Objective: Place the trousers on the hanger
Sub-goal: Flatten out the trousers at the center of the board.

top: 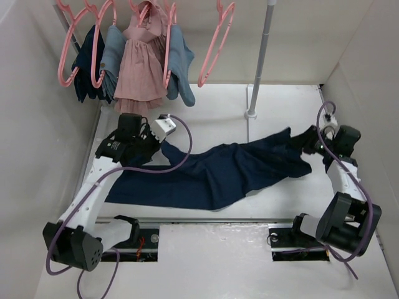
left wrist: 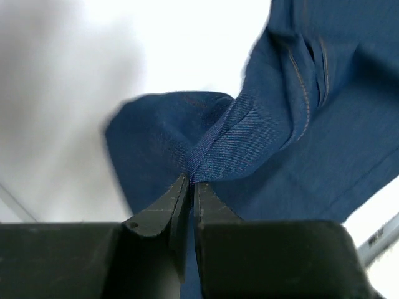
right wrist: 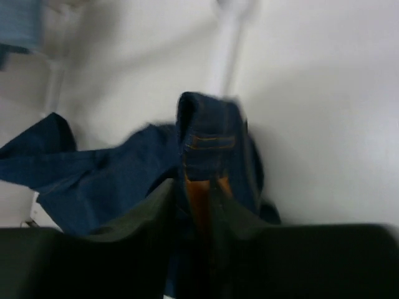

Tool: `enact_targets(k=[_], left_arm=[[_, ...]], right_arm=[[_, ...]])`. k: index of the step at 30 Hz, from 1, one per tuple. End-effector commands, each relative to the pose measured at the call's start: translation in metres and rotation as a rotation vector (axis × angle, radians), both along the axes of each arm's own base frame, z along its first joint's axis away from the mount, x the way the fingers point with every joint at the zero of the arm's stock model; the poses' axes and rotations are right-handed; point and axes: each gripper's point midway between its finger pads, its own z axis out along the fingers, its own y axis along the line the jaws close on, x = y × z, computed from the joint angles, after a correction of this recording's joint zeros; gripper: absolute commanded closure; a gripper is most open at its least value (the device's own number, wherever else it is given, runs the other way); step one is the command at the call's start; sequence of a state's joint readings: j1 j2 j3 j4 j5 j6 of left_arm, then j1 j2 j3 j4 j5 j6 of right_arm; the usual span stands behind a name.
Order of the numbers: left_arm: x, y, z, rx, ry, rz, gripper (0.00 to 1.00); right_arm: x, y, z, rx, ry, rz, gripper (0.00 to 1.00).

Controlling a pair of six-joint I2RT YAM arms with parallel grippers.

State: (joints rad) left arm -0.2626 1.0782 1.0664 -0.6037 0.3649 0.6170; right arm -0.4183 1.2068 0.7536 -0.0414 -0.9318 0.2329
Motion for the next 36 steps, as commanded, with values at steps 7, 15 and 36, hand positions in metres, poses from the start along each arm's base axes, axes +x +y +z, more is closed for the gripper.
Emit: enact_targets(k=[7,15,36], left_arm=[[-0.022,0.015,-0.057,0.124,0.191,0.032,1.0],[-0.026,0.017,-0.067,0.131,0.176,0.019,1.0],[-0.016,0.027,-0.057,0.154,0.131,0.09,1.0]], right_arm=[[-0.037,-0.088,-0.111,0.058,0.593,-0.749,0.29],[-0.002,-0.125,-0.021,-0.195,0.321,-0.778,0.0],[0.078,-0.031,-0.116,-0.087,0.612,-0.163,0.2]])
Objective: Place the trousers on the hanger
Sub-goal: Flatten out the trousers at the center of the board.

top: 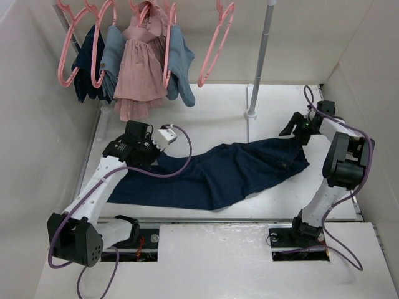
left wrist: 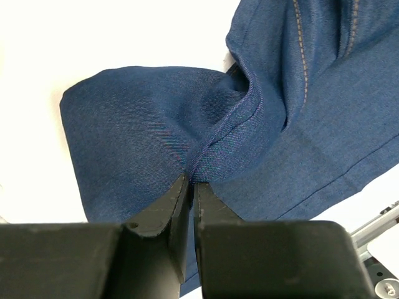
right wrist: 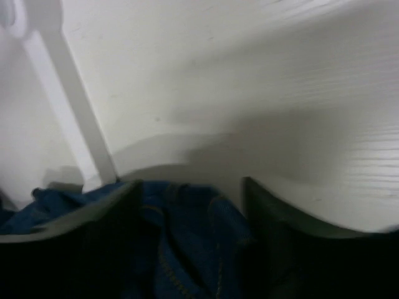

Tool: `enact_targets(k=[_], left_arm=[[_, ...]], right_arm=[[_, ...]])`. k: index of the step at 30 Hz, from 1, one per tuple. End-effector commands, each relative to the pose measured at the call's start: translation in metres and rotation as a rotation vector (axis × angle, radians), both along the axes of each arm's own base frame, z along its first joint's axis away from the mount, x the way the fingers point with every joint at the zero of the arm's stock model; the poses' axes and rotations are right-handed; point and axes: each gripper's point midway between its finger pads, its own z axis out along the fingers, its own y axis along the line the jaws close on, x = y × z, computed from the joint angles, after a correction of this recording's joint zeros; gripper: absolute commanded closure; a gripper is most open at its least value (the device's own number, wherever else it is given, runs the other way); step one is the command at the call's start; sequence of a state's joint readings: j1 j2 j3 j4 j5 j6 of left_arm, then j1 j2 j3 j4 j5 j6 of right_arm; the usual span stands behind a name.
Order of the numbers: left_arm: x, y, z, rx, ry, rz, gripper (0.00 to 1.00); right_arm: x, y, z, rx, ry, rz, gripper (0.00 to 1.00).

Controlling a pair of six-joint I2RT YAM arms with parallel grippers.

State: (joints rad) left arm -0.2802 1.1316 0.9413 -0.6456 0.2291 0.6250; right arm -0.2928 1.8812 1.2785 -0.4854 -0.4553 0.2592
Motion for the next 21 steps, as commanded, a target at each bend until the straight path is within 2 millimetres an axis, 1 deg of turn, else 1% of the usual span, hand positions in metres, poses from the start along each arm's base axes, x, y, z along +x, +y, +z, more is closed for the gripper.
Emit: enact_targets(k=[1,2,3,4,5,6,7,8,10,11,12,13,14,15,16,17,18,19,20,21], left_arm=[[0.005,0.003,0.013,-0.002,-0.051,0.036,1.0],[0.009,0.007,0.014,0.005,-0.064,0.087,1.0],[0.017,0.008,0.027,-0.004,-0.103,0.116,1.0],[0.023,0.014,0.03,0.001,-0.11,0.157,1.0],[0.03,0.024,0.039,0.017,-0.145,0.22,1.0],[0.037,0.029,0.049,-0.004,-0.171,0.278,1.0],[0.046,0.034,0.064,-0.013,-0.202,0.322,1.0],[0.051,0.043,0.069,-0.002,-0.217,0.356,1.0],[0.058,0.047,0.088,-0.018,-0.26,0.382,1.0],[0.059,0.045,0.092,-0.029,-0.267,0.376,1.0],[0.058,0.039,0.091,-0.046,-0.246,0.354,1.0],[0.055,0.037,0.088,-0.053,-0.229,0.342,1.0],[0.059,0.033,0.094,-0.072,-0.234,0.34,1.0],[0.057,0.032,0.095,-0.076,-0.226,0.334,1.0],[0.056,0.031,0.092,-0.074,-0.201,0.328,1.0],[0.057,0.03,0.096,-0.082,-0.199,0.337,1.0],[0.058,0.03,0.092,-0.075,-0.18,0.338,1.0],[0.058,0.034,0.095,-0.063,-0.184,0.361,1.0],[0.057,0.036,0.09,-0.044,-0.167,0.371,1.0],[0.059,0.038,0.093,-0.039,-0.179,0.379,1.0]], right_arm=[[0.0,0.016,0.017,0.044,-0.061,0.082,0.38],[0.0,0.015,0.018,0.056,-0.065,0.08,0.62],[0.003,0.014,0.021,0.053,-0.074,0.081,1.0],[0.003,0.016,0.025,0.059,-0.085,0.086,1.0],[0.003,0.019,0.033,0.073,-0.106,0.098,1.0],[0.006,0.014,0.043,0.069,-0.142,0.092,1.0],[0.008,0.008,0.061,0.049,-0.194,0.083,1.0],[0.007,0.006,0.071,0.048,-0.218,0.081,1.0],[0.007,-0.002,0.089,0.034,-0.27,0.066,1.0],[0.008,-0.003,0.109,0.015,-0.318,0.069,1.0],[0.007,-0.003,0.116,0.008,-0.334,0.07,1.0],[0.012,-0.002,0.133,0.005,-0.383,0.084,1.0],[0.011,0.0,0.149,-0.007,-0.425,0.103,1.0],[0.011,0.002,0.159,-0.006,-0.452,0.113,1.0],[0.012,0.007,0.173,0.003,-0.498,0.138,1.0],[0.013,0.009,0.187,-0.001,-0.538,0.153,1.0],[0.012,0.012,0.211,-0.016,-0.617,0.168,1.0],[0.009,0.019,0.227,-0.006,-0.673,0.206,1.0],[0.006,0.022,0.237,-0.009,-0.715,0.227,1.0],[0.0,0.027,0.257,-0.031,-0.796,0.255,1.0]])
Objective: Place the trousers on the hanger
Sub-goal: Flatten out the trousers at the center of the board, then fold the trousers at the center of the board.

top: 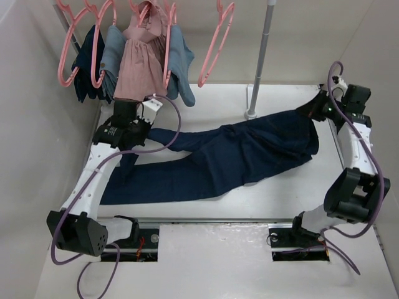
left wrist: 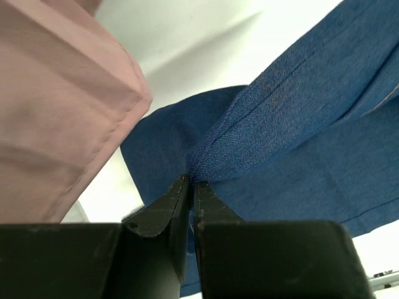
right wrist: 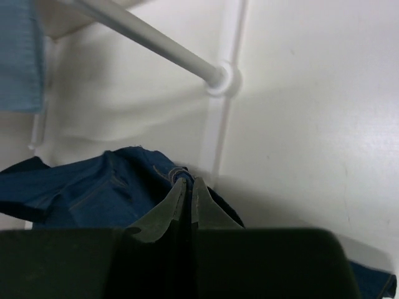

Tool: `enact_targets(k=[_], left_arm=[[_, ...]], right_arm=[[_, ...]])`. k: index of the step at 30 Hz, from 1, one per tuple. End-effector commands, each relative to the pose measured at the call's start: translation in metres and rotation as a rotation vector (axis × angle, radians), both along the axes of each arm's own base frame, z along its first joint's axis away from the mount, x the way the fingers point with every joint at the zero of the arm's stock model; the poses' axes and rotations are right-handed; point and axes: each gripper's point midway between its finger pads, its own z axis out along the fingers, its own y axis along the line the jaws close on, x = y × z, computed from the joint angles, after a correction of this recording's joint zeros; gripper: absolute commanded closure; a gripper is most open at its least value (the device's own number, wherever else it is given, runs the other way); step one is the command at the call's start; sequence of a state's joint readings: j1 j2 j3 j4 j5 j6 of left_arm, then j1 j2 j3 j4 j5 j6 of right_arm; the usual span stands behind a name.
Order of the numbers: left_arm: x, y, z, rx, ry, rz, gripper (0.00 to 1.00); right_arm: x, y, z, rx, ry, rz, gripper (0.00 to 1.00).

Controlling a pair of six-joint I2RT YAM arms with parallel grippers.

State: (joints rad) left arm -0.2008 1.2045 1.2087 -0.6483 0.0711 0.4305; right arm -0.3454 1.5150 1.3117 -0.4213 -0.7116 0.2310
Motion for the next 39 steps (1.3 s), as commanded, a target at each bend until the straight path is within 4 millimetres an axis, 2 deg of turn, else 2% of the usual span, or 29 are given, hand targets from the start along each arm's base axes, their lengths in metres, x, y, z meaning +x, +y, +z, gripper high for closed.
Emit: enact_targets(k=[1,2,3,4,6,8,11,13,17,18,21,22,24,25,26,27,30,31,32,35,37,39], left_arm=[[0.002,0.013,0.014,0.014,-0.015,0.072,1.0],[0.003,0.019,0.014,0.022,-0.017,0.093,1.0],[0.0,0.023,0.009,0.043,-0.001,0.095,1.0],[-0.003,0.027,0.006,0.052,0.005,0.1,1.0],[-0.011,0.025,-0.008,0.082,0.052,0.031,1.0],[-0.017,0.027,-0.043,0.107,0.153,0.02,1.0],[-0.008,0.025,-0.077,0.12,0.233,0.017,1.0],[0.001,0.024,-0.087,0.123,0.245,0.016,1.0],[0.032,0.023,-0.089,0.131,0.183,0.034,1.0],[0.04,0.021,-0.09,0.141,0.174,0.034,0.98],[0.062,0.033,-0.084,0.194,0.112,0.104,0.98],[0.066,0.037,-0.09,0.214,0.115,0.121,0.97],[0.073,0.046,-0.085,0.255,0.087,0.164,0.92],[0.076,0.048,-0.087,0.273,0.087,0.162,0.87],[0.076,0.048,-0.087,0.274,0.087,0.162,0.74],[0.073,0.05,-0.091,0.296,0.098,0.139,0.68],[0.061,0.046,-0.11,0.3,0.149,0.071,0.56],[0.054,0.048,-0.12,0.322,0.176,0.048,0.56],[0.05,0.047,-0.125,0.322,0.19,0.032,0.54],[0.041,0.054,-0.135,0.344,0.216,0.015,0.54],[0.038,0.065,-0.141,0.362,0.229,0.0,0.54],[0.029,0.065,-0.151,0.356,0.279,-0.044,0.53]], right_arm=[[-0.004,0.016,0.086,-0.077,-0.336,0.121,1.0],[-0.008,0.017,0.094,-0.092,-0.37,0.122,1.0],[-0.012,0.018,0.092,-0.104,-0.384,0.125,1.0],[-0.016,0.014,0.104,-0.14,-0.431,0.108,1.0],[-0.021,0.011,0.099,-0.148,-0.432,0.089,1.0],[-0.022,0.011,0.1,-0.167,-0.457,0.093,1.0],[-0.022,0.012,0.099,-0.168,-0.468,0.101,1.0],[-0.024,0.011,0.1,-0.163,-0.474,0.098,1.0],[-0.024,-0.017,0.114,-0.206,-0.506,-0.016,1.0],[-0.026,-0.017,0.122,-0.205,-0.528,-0.029,1.0],[-0.029,-0.04,0.132,-0.238,-0.543,-0.125,1.0],[-0.03,-0.042,0.135,-0.239,-0.546,-0.145,1.0],[-0.031,-0.056,0.13,-0.25,-0.53,-0.196,1.0],[-0.033,-0.055,0.129,-0.25,-0.53,-0.196,1.0],[-0.034,-0.061,0.129,-0.256,-0.527,-0.218,1.0],[-0.033,-0.062,0.125,-0.256,-0.518,-0.227,1.0],[-0.035,-0.058,0.131,-0.257,-0.539,-0.208,1.0],[-0.033,-0.057,0.135,-0.258,-0.552,-0.193,1.0],[-0.031,-0.055,0.131,-0.239,-0.54,-0.179,1.0],[-0.03,-0.054,0.149,-0.253,-0.581,-0.166,1.0],[-0.027,-0.057,0.151,-0.258,-0.582,-0.178,1.0],[-0.027,-0.059,0.156,-0.264,-0.591,-0.187,1.0]])
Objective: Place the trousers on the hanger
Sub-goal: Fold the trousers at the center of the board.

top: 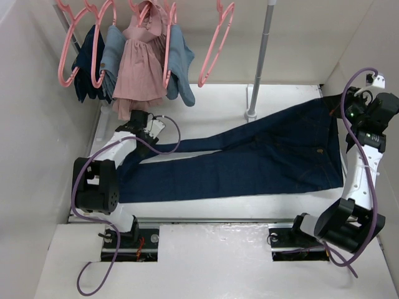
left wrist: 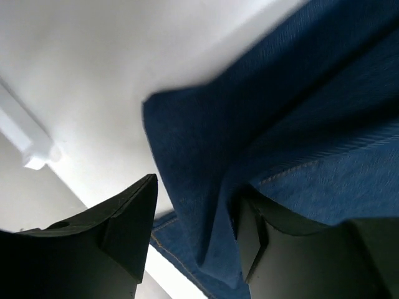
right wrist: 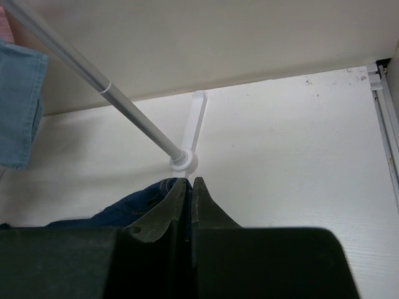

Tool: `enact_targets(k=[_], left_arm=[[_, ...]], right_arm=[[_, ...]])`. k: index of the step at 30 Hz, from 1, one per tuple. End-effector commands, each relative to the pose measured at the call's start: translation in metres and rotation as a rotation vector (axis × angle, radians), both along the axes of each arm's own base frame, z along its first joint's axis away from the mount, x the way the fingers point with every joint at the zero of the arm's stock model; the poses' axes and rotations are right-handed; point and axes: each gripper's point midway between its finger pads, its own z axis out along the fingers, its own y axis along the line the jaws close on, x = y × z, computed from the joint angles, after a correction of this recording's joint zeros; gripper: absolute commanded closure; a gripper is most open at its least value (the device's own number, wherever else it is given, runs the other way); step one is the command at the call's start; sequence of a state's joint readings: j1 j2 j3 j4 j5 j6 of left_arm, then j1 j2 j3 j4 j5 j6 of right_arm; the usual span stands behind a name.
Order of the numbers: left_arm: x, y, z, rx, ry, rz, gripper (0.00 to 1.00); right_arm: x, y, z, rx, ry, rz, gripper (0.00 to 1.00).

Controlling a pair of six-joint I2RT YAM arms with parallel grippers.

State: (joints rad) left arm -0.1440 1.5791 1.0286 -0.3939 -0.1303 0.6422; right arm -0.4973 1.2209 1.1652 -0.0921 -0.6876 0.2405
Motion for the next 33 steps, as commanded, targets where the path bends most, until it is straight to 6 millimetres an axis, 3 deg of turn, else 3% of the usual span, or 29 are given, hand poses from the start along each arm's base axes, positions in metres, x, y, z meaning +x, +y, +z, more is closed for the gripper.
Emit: enact_targets(k=[1,2,5,8,11,14,16,17,18,19,20,24,28,31,33], left_arm=[[-0.008,0.004,-0.004,-0.023,0.053,-0.091,0.53],[-0.023,0.0,-0.007,-0.045,0.122,-0.114,0.53],[-0.042,-0.004,-0.002,-0.121,0.205,-0.141,0.52],[-0.054,0.015,0.001,-0.06,0.206,-0.092,0.51],[-0.082,0.029,-0.012,-0.009,0.254,-0.069,0.51],[-0.093,0.044,-0.026,0.069,0.235,-0.037,0.51],[-0.078,0.054,-0.026,0.127,0.158,-0.007,0.63],[-0.073,0.057,-0.023,0.143,0.135,0.003,0.94],[-0.066,0.061,-0.021,0.139,0.118,0.05,1.0],[-0.058,0.062,-0.013,0.129,0.087,0.077,1.0],[-0.042,0.064,0.007,0.119,0.039,0.104,1.0],[-0.017,0.086,0.069,0.115,-0.117,0.207,1.0],[-0.02,0.098,0.126,0.169,-0.242,0.186,1.0],[-0.031,0.099,0.145,0.193,-0.259,0.155,1.0],[-0.044,0.101,0.136,0.2,-0.224,0.154,1.0]], right_arm=[[0.005,-0.007,0.051,-0.075,-0.147,-0.014,1.0],[0.005,-0.007,0.055,-0.08,-0.156,-0.014,1.0],[0.005,-0.007,0.055,-0.08,-0.157,-0.014,1.0],[0.005,-0.005,0.051,-0.075,-0.147,-0.005,1.0],[0.005,-0.005,0.042,-0.066,-0.131,-0.005,1.0],[0.006,-0.006,0.038,-0.061,-0.122,-0.005,1.0],[0.005,-0.004,0.034,-0.056,-0.114,0.004,1.0],[0.008,-0.006,0.032,-0.056,-0.114,0.004,1.0],[0.011,-0.007,0.027,-0.049,-0.102,0.004,1.0],[0.013,-0.007,0.023,-0.044,-0.094,0.013,1.0],[0.014,-0.012,0.023,-0.046,-0.098,0.004,1.0],[0.032,-0.028,0.01,-0.002,-0.096,-0.001,1.0],[0.044,-0.032,0.017,-0.008,-0.123,0.044,1.0],[0.045,-0.028,0.034,-0.027,-0.167,0.079,1.0],[0.047,-0.032,0.036,-0.033,-0.175,0.053,1.0]])
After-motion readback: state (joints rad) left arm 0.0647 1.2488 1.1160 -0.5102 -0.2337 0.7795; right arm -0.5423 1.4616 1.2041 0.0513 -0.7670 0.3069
